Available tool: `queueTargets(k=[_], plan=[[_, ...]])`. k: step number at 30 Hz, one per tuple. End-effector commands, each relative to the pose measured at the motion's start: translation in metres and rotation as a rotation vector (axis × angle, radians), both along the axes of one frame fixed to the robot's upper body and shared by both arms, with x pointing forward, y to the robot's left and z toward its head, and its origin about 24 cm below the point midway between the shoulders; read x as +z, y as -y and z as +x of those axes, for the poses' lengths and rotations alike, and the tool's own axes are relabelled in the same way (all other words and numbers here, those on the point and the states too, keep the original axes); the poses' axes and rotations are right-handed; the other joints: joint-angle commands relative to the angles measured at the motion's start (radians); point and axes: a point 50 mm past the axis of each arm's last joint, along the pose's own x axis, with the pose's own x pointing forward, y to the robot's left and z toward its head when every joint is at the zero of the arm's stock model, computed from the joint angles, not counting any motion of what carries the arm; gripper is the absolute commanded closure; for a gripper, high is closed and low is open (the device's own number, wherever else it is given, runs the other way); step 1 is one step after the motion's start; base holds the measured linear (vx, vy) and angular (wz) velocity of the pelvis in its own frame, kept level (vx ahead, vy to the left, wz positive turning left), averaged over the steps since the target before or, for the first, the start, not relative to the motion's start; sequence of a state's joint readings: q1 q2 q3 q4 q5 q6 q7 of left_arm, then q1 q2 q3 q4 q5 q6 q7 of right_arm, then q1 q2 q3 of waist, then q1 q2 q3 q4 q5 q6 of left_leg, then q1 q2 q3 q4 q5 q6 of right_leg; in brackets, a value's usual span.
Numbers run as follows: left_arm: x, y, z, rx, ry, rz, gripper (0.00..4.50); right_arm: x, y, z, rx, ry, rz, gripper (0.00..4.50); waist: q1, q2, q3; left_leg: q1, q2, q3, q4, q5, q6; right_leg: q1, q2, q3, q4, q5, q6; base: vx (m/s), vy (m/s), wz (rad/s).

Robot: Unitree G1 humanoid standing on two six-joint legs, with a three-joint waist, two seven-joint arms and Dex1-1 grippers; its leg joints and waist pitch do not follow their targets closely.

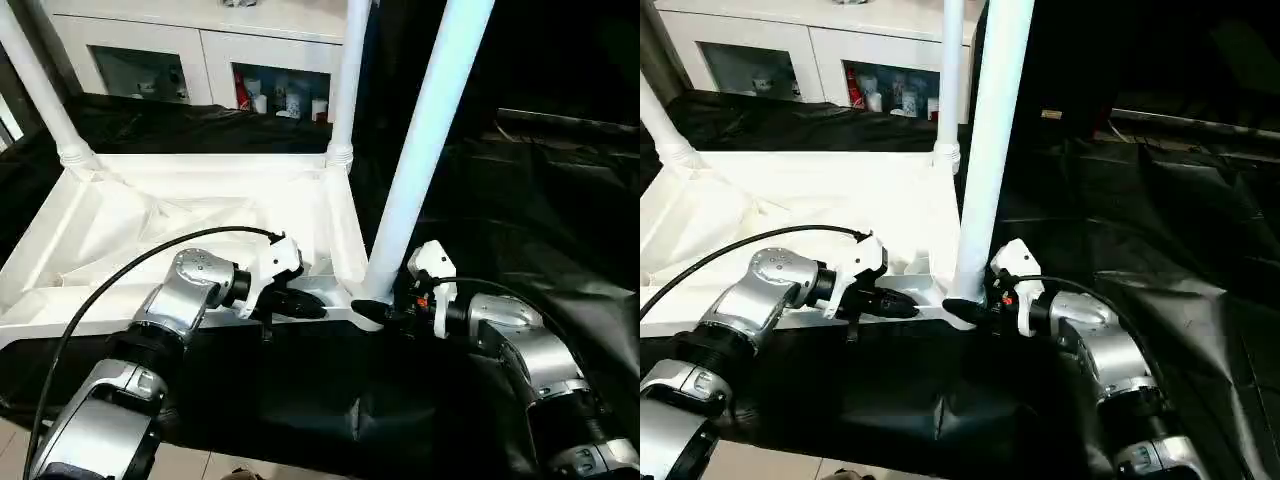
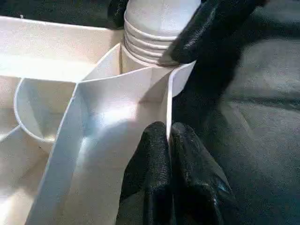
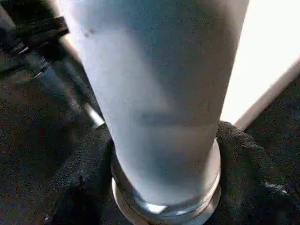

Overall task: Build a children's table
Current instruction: Rotate leg to tighten

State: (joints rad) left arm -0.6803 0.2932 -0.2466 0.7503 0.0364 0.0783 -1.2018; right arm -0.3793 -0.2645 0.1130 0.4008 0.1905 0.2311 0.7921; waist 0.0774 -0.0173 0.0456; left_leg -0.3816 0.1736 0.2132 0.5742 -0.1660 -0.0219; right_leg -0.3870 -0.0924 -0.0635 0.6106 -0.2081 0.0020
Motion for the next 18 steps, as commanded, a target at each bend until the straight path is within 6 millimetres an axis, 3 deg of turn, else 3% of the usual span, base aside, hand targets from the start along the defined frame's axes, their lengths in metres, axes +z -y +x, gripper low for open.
queueTargets(k=[1, 2, 3, 5, 7, 8, 12, 15, 17, 18], plan=[[-0.011, 0.01, 0.003, 0.098, 0.001, 0.005, 4.5, -0.017, 0.014, 0.007, -0.226, -0.075, -0.08, 1.77, -0.003, -0.002, -0.051, 0.031, 0.068, -0.037, -0.071, -0.275, -0.01, 0.023, -0.075, 0.05, -0.081, -0.195, -0.248, 0.0, 0.0, 0.0], [-0.012, 0.014, 0.006, 0.132, 0.013, 0.003, 4.5, -0.02, 0.013, 0.009, -0.283, -0.086, -0.083, 1.77, -0.006, -0.001, -0.05, 0.032, 0.067, -0.04, -0.073, -0.311, -0.031, 0.026, -0.076, 0.049, -0.085, -0.259, -0.232, 0.0, 0.0, 0.0], [-0.012, 0.022, 0.009, 0.177, 0.025, 0.0, 4.5, -0.023, 0.01, 0.012, -0.363, -0.108, -0.076, 1.77, -0.01, 0.0, -0.049, 0.036, 0.07, -0.04, -0.075, -0.333, -0.046, 0.02, -0.076, 0.052, -0.09, -0.282, -0.222, 0.0, 0.0, 0.0], [-0.011, 0.033, 0.013, 0.224, 0.045, -0.004, 4.5, -0.027, 0.003, 0.015, -0.447, -0.137, -0.059, 1.78, -0.016, -0.003, -0.046, 0.037, 0.067, -0.043, -0.078, -0.377, -0.056, 0.018, -0.076, 0.052, -0.097, -0.34, -0.2, 0.0, 0.0, 0.0], [-0.011, 0.049, 0.017, 0.294, 0.064, 0.0, 4.5, -0.026, -0.007, 0.021, -0.518, -0.137, -0.046, 1.78, -0.019, 0.003, -0.044, 0.045, 0.065, -0.046, -0.075, -0.422, -0.066, 0.009, -0.08, 0.054, -0.107, -0.409, -0.182, 0.0, 0.0, 0.0], [-0.01, 0.054, 0.018, 0.314, 0.07, 0.001, 4.5, -0.026, -0.011, 0.023, -0.539, -0.136, -0.04, 1.78, -0.017, 0.0, -0.044, 0.049, 0.065, -0.048, -0.075, -0.438, -0.069, 0.007, -0.081, 0.053, -0.113, -0.44, -0.168, 0.0, 0.0, 0.0], [-0.008, 0.08, 0.018, 0.316, 0.105, -0.001, 4.5, -0.02, -0.031, 0.032, -0.576, -0.101, -0.047, 1.78, -0.018, 0.003, -0.046, 0.044, 0.064, -0.05, -0.081, -0.435, -0.069, 0.012, -0.076, 0.05, -0.114, -0.403, -0.152, 0.0, 0.0, 0.0], [-0.008, 0.081, 0.018, 0.304, 0.11, 0.003, 4.5, -0.018, -0.034, 0.032, -0.56, -0.086, -0.039, 1.78, -0.016, 0.003, -0.047, 0.038, 0.065, -0.047, -0.084, -0.397, -0.052, 0.017, -0.073, 0.051, -0.107, -0.312, -0.164, 0.0, 0.0, 0.0], [-0.009, 0.079, 0.018, 0.29, 0.11, 0.008, 4.5, -0.015, -0.036, 0.032, -0.529, -0.063, -0.022, 1.78, -0.015, 0.002, -0.048, 0.036, 0.064, -0.045, -0.083, -0.386, -0.043, 0.02, -0.075, 0.052, -0.106, -0.298, -0.172, 0.0, 0.0, 0.0], [-0.009, 0.075, 0.018, 0.288, 0.109, 0.014, 4.5, -0.012, -0.037, 0.033, -0.504, -0.043, 0.009, 1.43, -0.015, 0.002, -0.047, 0.036, 0.065, -0.045, -0.083, -0.385, -0.039, 0.021, -0.077, 0.052, -0.107, -0.306, -0.173, 0.0, 0.0, 0.0]])
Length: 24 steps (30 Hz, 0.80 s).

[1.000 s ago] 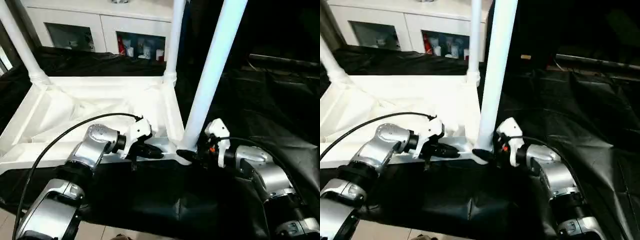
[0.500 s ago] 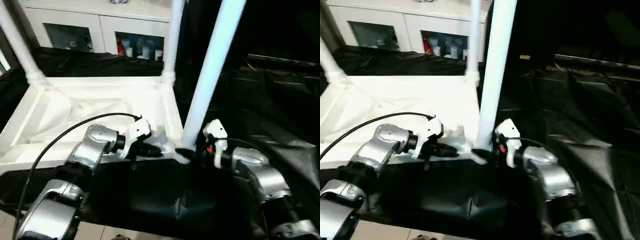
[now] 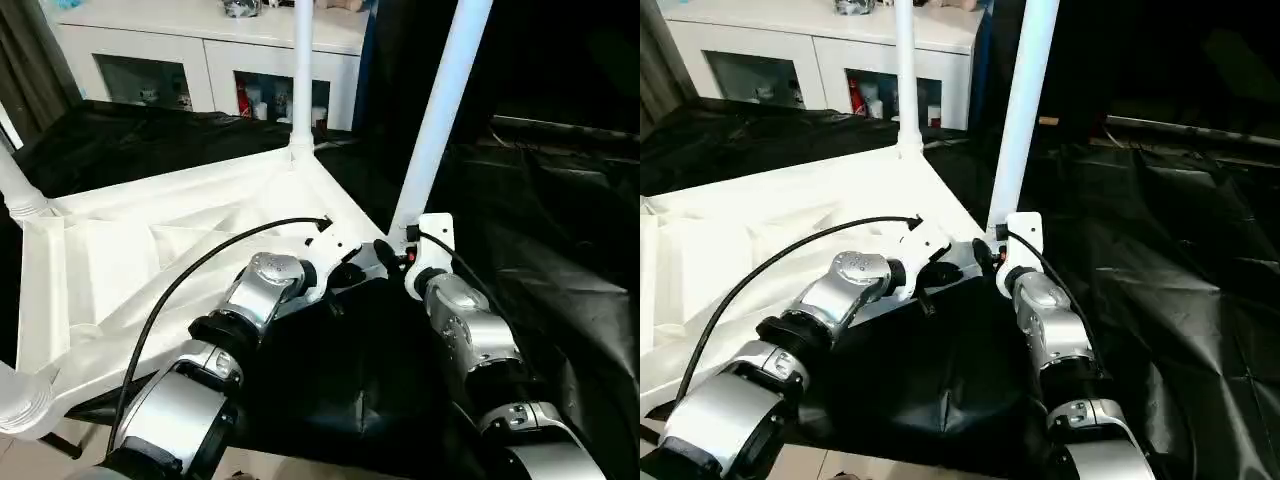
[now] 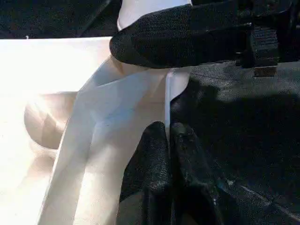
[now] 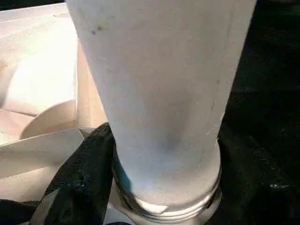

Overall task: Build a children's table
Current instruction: Rotate leg to tighten

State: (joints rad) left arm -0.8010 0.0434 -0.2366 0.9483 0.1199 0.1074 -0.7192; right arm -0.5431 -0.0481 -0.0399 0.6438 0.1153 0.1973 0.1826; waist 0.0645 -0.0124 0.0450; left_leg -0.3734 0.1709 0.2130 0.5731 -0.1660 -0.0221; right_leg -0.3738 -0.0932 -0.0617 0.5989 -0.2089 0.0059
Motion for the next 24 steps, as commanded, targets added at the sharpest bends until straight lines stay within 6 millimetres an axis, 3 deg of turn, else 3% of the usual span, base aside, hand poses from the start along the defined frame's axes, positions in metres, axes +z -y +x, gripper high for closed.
queueTargets(k=[1, 5, 7, 11, 13, 16, 21, 24], plan=[[-0.002, 0.001, -0.001, -0.018, 0.0, -0.002, 4.5, -0.004, -0.018, -0.007, 0.127, 0.006, 0.049, 1.22, -0.001, -0.003, -0.047, 0.028, 0.067, -0.045, -0.081, -0.386, -0.037, 0.008, -0.077, 0.05, -0.096, -0.314, -0.176, 0.0, 0.0, 0.0], [-0.003, -0.016, -0.001, -0.042, -0.012, 0.008, 4.5, 0.002, -0.005, -0.009, 0.238, 0.05, 0.048, 0.9, 0.003, -0.009, -0.05, 0.018, 0.068, -0.044, -0.079, -0.329, -0.006, 0.019, -0.079, 0.049, -0.092, -0.281, -0.178, 0.0, 0.0, 0.0], [-0.003, -0.021, 0.0, -0.049, -0.013, 0.011, 4.5, 0.002, -0.001, -0.011, 0.273, 0.042, 0.033, 0.65, 0.005, -0.009, -0.05, 0.019, 0.068, -0.042, -0.077, -0.306, 0.007, 0.018, -0.077, 0.048, -0.09, -0.256, -0.189, 0.0, 0.0, 0.0], [-0.001, -0.038, -0.002, -0.113, -0.023, 0.003, 4.5, 0.008, 0.014, -0.022, 0.462, 0.009, -0.004, 0.65, 0.01, -0.012, -0.051, 0.013, 0.068, -0.039, -0.072, -0.241, 0.044, 0.027, -0.075, 0.047, -0.082, -0.184, -0.205, 0.0, 0.0, 0.0], [0.002, -0.046, -0.007, -0.188, -0.044, -0.031, 4.5, 0.013, 0.025, -0.029, 0.547, 0.006, -0.028, 0.65, 0.01, -0.011, -0.054, 0.008, 0.068, -0.039, -0.07, -0.221, 0.052, 0.03, -0.076, 0.046, -0.075, -0.16, -0.213, 0.0, 0.0, 0.0], [0.004, -0.056, -0.016, -0.296, -0.094, -0.069, 4.5, 0.016, 0.036, -0.035, 0.627, -0.002, -0.052, 0.65, 0.008, -0.01, -0.055, 0.011, 0.071, -0.037, -0.068, -0.216, 0.055, 0.027, -0.074, 0.045, -0.07, -0.136, -0.24, 0.0, 0.0, 0.0], [0.004, -0.066, -0.024, -0.362, -0.144, -0.075, 4.5, 0.018, 0.039, -0.038, 0.671, -0.007, -0.068, 0.65, 0.016, -0.004, -0.06, 0.015, 0.074, -0.031, -0.061, -0.162, 0.068, 0.024, -0.07, 0.043, -0.053, -0.025, -0.286, 0.0, 0.0, 0.0], [0.002, -0.071, -0.028, -0.374, -0.16, -0.08, 4.5, 0.018, 0.036, -0.042, 0.71, -0.02, -0.055, 0.65, 0.022, -0.006, -0.057, 0.014, 0.074, -0.03, -0.061, -0.17, 0.068, 0.024, -0.072, 0.043, -0.055, -0.043, -0.284, 0.0, 0.0, 0.0]])
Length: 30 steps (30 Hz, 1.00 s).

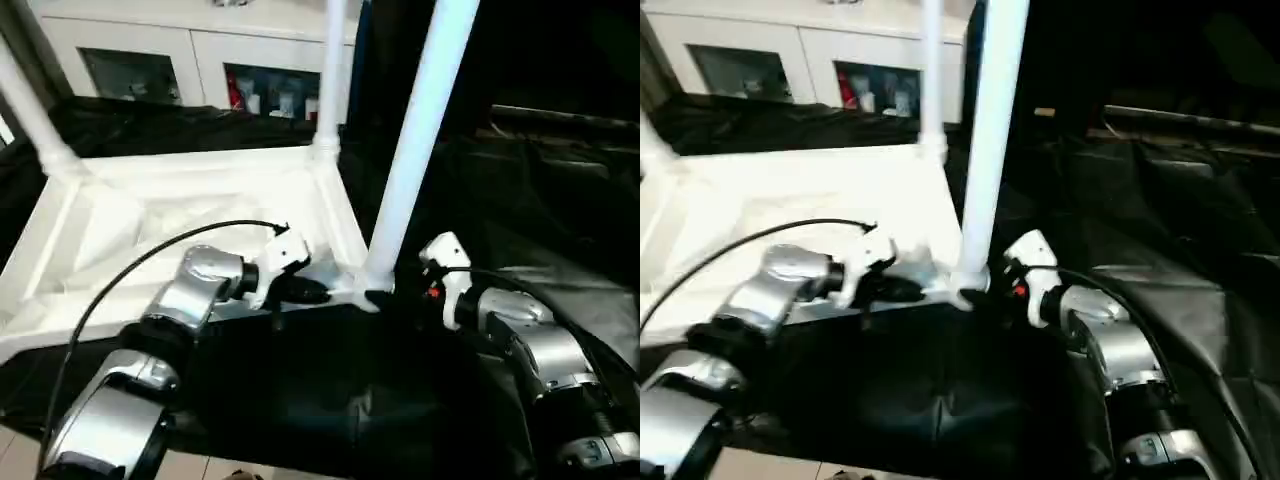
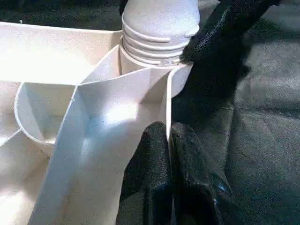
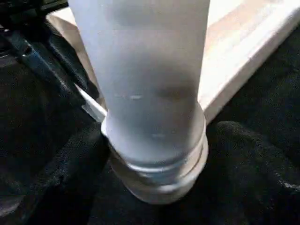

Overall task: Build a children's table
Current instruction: Rotate leg to tighten

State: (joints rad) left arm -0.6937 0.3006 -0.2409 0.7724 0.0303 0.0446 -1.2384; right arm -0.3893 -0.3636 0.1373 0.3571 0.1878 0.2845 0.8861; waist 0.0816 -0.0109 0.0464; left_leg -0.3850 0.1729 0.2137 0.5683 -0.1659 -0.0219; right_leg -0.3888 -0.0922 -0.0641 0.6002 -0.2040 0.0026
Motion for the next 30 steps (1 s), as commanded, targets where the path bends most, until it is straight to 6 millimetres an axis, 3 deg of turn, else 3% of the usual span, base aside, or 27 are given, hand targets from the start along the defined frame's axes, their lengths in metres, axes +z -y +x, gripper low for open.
queueTargets(k=[1, 5, 6, 8, 10, 19, 22, 25, 27, 29, 30], plan=[[-0.009, 0.002, -0.009, -0.04, -0.066, -0.045, 4.5, 0.005, 0.001, -0.001, 0.01, 0.006, 0.003, 0.65, 0.007, -0.007, -0.059, 0.026, 0.072, -0.03, -0.056, -0.174, 0.066, 0.039, -0.074, 0.046, -0.057, -0.054, -0.278, 0.0, 0.0, 0.0], [-0.008, 0.0, -0.012, -0.053, -0.076, -0.047, 4.5, 0.004, -0.001, -0.002, 0.032, -0.002, 0.022, 0.8, 0.009, -0.008, -0.058, 0.027, 0.072, -0.031, -0.058, -0.194, 0.045, 0.037, -0.074, 0.048, -0.06, -0.099, -0.266, 0.0, 0.0, 0.0], [-0.008, 0.0, -0.013, -0.054, -0.078, -0.048, 4.5, 0.004, -0.001, -0.002, 0.032, -0.001, 0.025, 0.9, 0.009, -0.014, -0.057, 0.026, 0.072, -0.03, -0.059, -0.196, 0.044, 0.037, -0.074, 0.048, -0.06, -0.103, -0.264, 0.0, 0.0, 0.0], [-0.008, 0.0, -0.013, -0.053, -0.078, -0.048, 4.5, 0.004, -0.001, -0.002, 0.033, -0.002, 0.029, 0.98, 0.01, -0.01, -0.058, 0.027, 0.072, -0.031, -0.058, -0.193, 0.043, 0.037, -0.075, 0.048, -0.059, -0.105, -0.262, 0.0, 0.0, 0.0], [-0.008, -0.001, -0.014, -0.054, -0.08, -0.046, 4.5, 0.003, -0.001, -0.003, 0.037, -0.004, 0.031, 1.29, 0.009, -0.013, -0.059, 0.026, 0.07, -0.031, -0.057, -0.176, 0.047, 0.037, -0.074, 0.048, -0.057, -0.089, -0.26, 0.0, 0.0, 0.0], [-0.008, -0.001, -0.016, -0.054, -0.081, -0.039, 4.5, -0.001, -0.003, -0.003, 0.041, -0.013, 0.04, 1.64, 0.007, -0.016, -0.06, 0.025, 0.069, -0.03, -0.053, -0.157, 0.061, 0.039, -0.073, 0.047, -0.054, -0.071, -0.264, 0.0, 0.0, 0.0], [-0.012, 0.002, -0.014, -0.017, -0.064, -0.017, 4.5, -0.007, -0.002, 0.002, -0.061, -0.005, 0.02, 1.67, 0.003, -0.016, -0.059, 0.025, 0.068, -0.031, -0.054, -0.169, 0.051, 0.037, -0.074, 0.048, -0.056, -0.094, -0.261, 0.0, 0.0, 0.0], [-0.016, 0.018, -0.008, 0.068, -0.011, -0.007, 4.5, -0.019, -0.005, 0.01, -0.272, -0.016, 0.018, 1.69, -0.009, -0.014, -0.054, 0.029, 0.068, -0.035, -0.06, -0.231, 0.013, 0.029, -0.074, 0.05, -0.068, -0.181, -0.246, 0.0, 0.0, 0.0], [-0.017, 0.02, -0.007, 0.077, -0.006, -0.006, 4.5, -0.02, -0.006, 0.011, -0.297, -0.019, 0.02, 1.7, -0.013, -0.015, -0.053, 0.033, 0.068, -0.038, -0.063, -0.283, -0.012, 0.029, -0.075, 0.049, -0.074, -0.25, -0.23, 0.0, 0.0, 0.0], [-0.019, 0.037, -0.003, 0.123, 0.008, -0.003, 4.5, -0.028, -0.014, 0.015, -0.432, -0.056, 0.057, 1.71, -0.016, -0.012, -0.049, 0.036, 0.068, -0.038, -0.065, -0.324, -0.024, 0.021, -0.074, 0.053, -0.08, -0.289, -0.216, 0.0, 0.0, 0.0], [-0.019, 0.054, -0.001, 0.16, 0.025, 0.005, 4.5, -0.033, -0.024, 0.019, -0.547, -0.087, 0.079, 1.71, -0.019, -0.005, -0.046, 0.04, 0.067, -0.042, -0.068, -0.364, -0.042, 0.016, -0.076, 0.052, -0.086, -0.347, -0.204, 0.0, 0.0, 0.0]])
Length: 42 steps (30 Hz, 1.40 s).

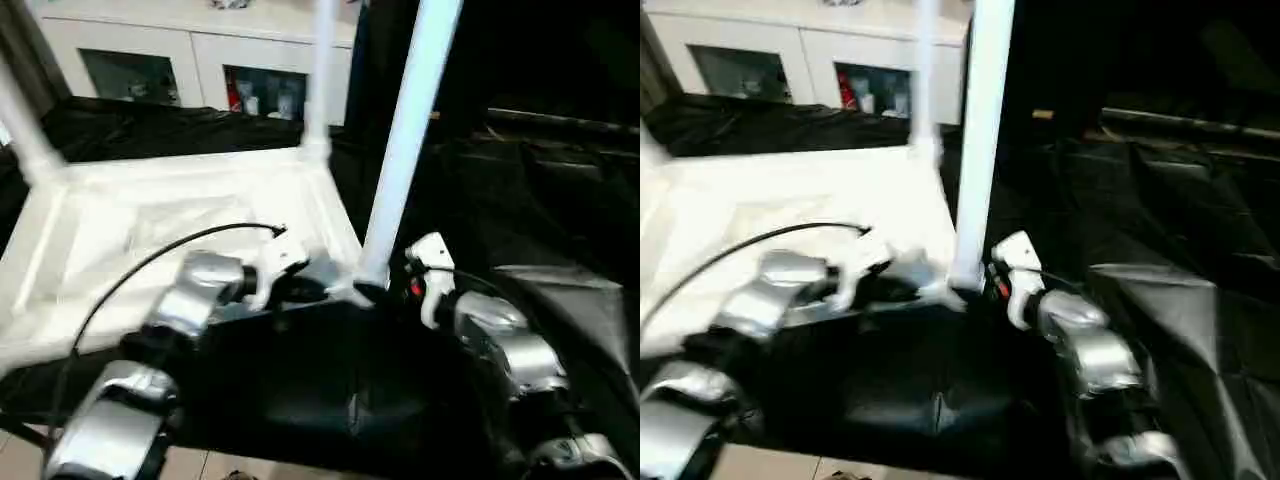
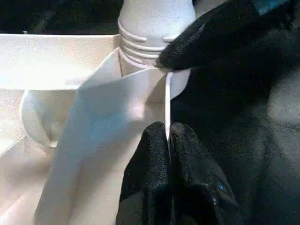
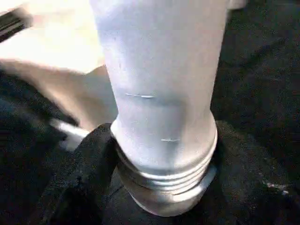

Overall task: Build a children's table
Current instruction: Rotate leg to tighten

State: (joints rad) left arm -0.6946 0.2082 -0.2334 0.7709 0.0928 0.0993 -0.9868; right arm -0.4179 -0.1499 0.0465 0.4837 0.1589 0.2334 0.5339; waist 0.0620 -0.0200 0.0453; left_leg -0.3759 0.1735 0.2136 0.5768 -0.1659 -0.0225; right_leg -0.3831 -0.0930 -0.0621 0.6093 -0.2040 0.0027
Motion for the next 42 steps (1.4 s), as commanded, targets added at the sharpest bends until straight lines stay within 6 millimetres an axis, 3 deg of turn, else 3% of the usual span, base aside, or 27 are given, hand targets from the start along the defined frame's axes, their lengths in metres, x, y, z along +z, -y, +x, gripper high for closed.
queueTargets(k=[1, 2, 4, 6, 8, 12, 13, 16, 20, 24, 26, 27, 30, 33, 39, 42], plan=[[-0.012, 0.035, -0.007, -0.012, -0.035, -0.021, 4.5, -0.017, 0.001, 0.005, -0.222, -0.108, 0.014, 1.71, -0.004, 0.0, -0.043, 0.033, 0.065, -0.043, -0.078, -0.39, -0.053, 0.007, -0.075, 0.05, -0.1, -0.389, -0.194, 0.0, 0.0, 0.0], [-0.012, 0.04, -0.006, -0.001, -0.028, -0.018, 4.5, -0.017, -0.003, 0.007, -0.256, -0.112, 0.022, 1.71, -0.007, 0.0, -0.045, 0.034, 0.065, -0.051, -0.079, -0.414, -0.07, 0.011, -0.079, 0.047, -0.103, -0.438, -0.174, 0.0, 0.0, 0.0], [-0.012, 0.049, -0.005, 0.022, -0.017, -0.011, 4.5, -0.016, -0.009, 0.011, -0.301, -0.118, 0.041, 1.71, -0.009, 0.004, -0.045, 0.033, 0.067, -0.053, -0.084, -0.433, -0.076, 0.01, -0.075, 0.048, -0.107, -0.419, -0.158, 0.0, 0.0, 0.0], [-0.013, 0.054, -0.006, 0.032, -0.01, -0.002, 4.5, -0.015, -0.013, 0.013, -0.327, -0.12, 0.049, 1.71, -0.008, 0.002, -0.045, 0.04, 0.064, -0.053, -0.083, -0.461, -0.076, 0.005, -0.075, 0.046, -0.113, -0.425, -0.156, 0.0, 0.0, 0.0], [-0.016, 0.066, -0.01, 0.001, -0.002, 0.01, 4.5, -0.01, -0.025, 0.019, -0.332, -0.086, 0.016, 1.71, -0.013, 0.009, -0.044, 0.034, 0.064, -0.057, -0.086, -0.473, -0.079, 0.008, -0.075, 0.045, -0.113, -0.43, -0.15, 0.0, 0.0, 0.0], [-0.016, 0.065, -0.009, -0.006, 0.001, 0.008, 4.5, -0.005, -0.029, 0.021, -0.292, -0.038, 0.025, 1.71, -0.012, 0.007, -0.048, 0.036, 0.064, -0.055, -0.089, -0.483, -0.077, 0.007, -0.072, 0.045, -0.112, -0.374, -0.153, 0.0, 0.0, 0.0], [-0.016, 0.063, -0.009, -0.009, 0.004, 0.008, 4.5, -0.003, -0.03, 0.021, -0.269, -0.019, 0.03, 1.71, -0.012, 0.008, -0.048, 0.037, 0.064, -0.055, -0.089, -0.483, -0.075, 0.007, -0.073, 0.046, -0.112, -0.366, -0.156, 0.0, 0.0, 0.0], [-0.014, 0.051, -0.006, -0.024, 0.011, 0.01, 4.5, 0.007, -0.023, 0.019, -0.166, 0.052, 0.065, 1.03, -0.005, 0.002, -0.048, 0.033, 0.065, -0.05, -0.087, -0.444, -0.051, 0.012, -0.074, 0.049, -0.11, -0.323, -0.17, 0.0, 0.0, 0.0], [-0.011, 0.034, -0.005, -0.062, 0.011, 0.008, 4.5, 0.015, -0.006, 0.011, 0.009, 0.075, 0.036, 0.71, 0.006, -0.001, -0.05, 0.029, 0.065, -0.043, -0.082, -0.375, -0.012, 0.02, -0.076, 0.05, -0.106, -0.284, -0.179, 0.0, 0.0, 0.0], [-0.009, 0.02, -0.008, -0.129, -0.005, -0.004, 4.5, 0.019, 0.01, 0.002, 0.157, 0.08, -0.009, 0.71, 0.023, -0.004, -0.054, 0.023, 0.067, -0.039, -0.076, -0.28, 0.024, 0.029, -0.076, 0.049, -0.096, -0.22, -0.197, 0.0, 0.0, 0.0], [-0.008, 0.011, -0.009, -0.149, -0.02, 0.0, 4.5, 0.023, 0.02, -0.004, 0.219, 0.088, -0.034, 0.71, 0.027, 0.0, -0.055, 0.026, 0.069, -0.038, -0.075, -0.268, 0.027, 0.026, -0.076, 0.049, -0.092, -0.195, -0.209, 0.0, 0.0, 0.0], [-0.008, 0.007, -0.009, -0.156, -0.026, 0.005, 4.5, 0.024, 0.023, -0.006, 0.241, 0.092, -0.041, 0.71, 0.031, -0.001, -0.057, 0.025, 0.071, -0.037, -0.075, -0.241, 0.034, 0.029, -0.073, 0.048, -0.084, -0.141, -0.225, 0.0, 0.0, 0.0], [-0.007, -0.002, -0.013, -0.198, -0.055, -0.003, 4.5, 0.027, 0.029, -0.009, 0.272, 0.093, -0.045, 0.71, 0.027, 0.002, -0.057, 0.022, 0.07, -0.037, -0.075, -0.23, 0.035, 0.032, -0.071, 0.045, -0.077, -0.1, -0.249, 0.0, 0.0, 0.0], [-0.006, -0.007, -0.018, -0.242, -0.093, -0.02, 4.5, 0.026, 0.03, -0.013, 0.317, 0.083, -0.064, 0.71, 0.027, 0.001, -0.056, 0.024, 0.07, -0.034, -0.075, -0.248, 0.029, 0.031, -0.071, 0.045, -0.079, -0.119, -0.258, 0.0, 0.0, 0.0], [-0.003, -0.011, -0.022, -0.29, -0.12, -0.046, 4.5, 0.02, 0.028, -0.021, 0.389, 0.049, -0.092, 0.71, 0.027, 0.001, -0.051, 0.027, 0.072, -0.036, -0.08, -0.302, 0.003, 0.025, -0.075, 0.048, -0.09, -0.234, -0.232, 0.0, 0.0, 0.0], [-0.001, -0.013, -0.023, -0.298, -0.121, -0.051, 4.5, 0.019, 0.025, -0.022, 0.4, 0.045, -0.09, 0.71, 0.026, 0.001, -0.051, 0.028, 0.071, -0.037, -0.081, -0.309, -0.006, 0.023, -0.074, 0.049, -0.092, -0.246, -0.225, 0.0, 0.0, 0.0]])
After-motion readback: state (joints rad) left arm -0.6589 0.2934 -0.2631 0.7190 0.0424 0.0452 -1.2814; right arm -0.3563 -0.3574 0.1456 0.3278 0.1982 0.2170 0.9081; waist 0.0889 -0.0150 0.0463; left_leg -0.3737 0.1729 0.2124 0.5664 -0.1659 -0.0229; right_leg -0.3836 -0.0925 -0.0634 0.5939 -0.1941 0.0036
